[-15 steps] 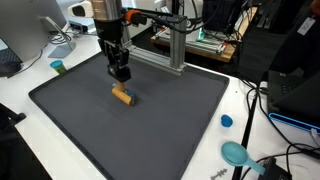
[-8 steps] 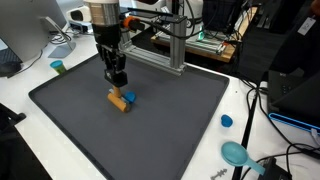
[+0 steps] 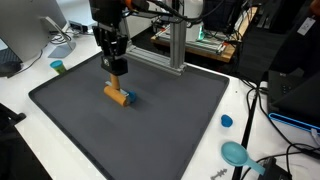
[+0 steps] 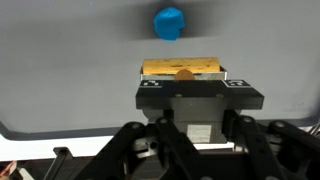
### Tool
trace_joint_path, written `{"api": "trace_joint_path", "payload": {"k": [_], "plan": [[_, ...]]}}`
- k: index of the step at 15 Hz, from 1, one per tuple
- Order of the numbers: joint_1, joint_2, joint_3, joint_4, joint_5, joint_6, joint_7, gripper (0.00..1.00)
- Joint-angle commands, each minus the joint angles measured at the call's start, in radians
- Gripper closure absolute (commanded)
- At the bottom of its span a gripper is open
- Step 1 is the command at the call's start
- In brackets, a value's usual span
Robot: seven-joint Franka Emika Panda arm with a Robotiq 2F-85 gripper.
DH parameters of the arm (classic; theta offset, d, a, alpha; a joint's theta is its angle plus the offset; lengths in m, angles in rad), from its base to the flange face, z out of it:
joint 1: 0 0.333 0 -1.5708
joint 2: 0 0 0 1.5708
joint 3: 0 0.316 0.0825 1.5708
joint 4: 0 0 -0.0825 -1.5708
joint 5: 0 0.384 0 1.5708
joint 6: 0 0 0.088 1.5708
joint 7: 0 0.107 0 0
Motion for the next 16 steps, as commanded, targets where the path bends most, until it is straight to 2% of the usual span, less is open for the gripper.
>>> {"api": "trace_joint_path", "payload": {"k": [1, 4, 9, 16], "plan": [[0.017, -0.017, -0.012, 0.018, -0.062, -0.099, 0.035, 0.78], [0.007, 0.021, 0.000, 0.046, -0.053, -0.164, 0.005, 0.78], [0.000, 0.080, 0.007, 0.080, -0.030, -0.168, -0.038, 0.78], [-0.004, 0.162, -0.002, 0.182, -0.026, -0.332, -0.028, 0.78]]}}
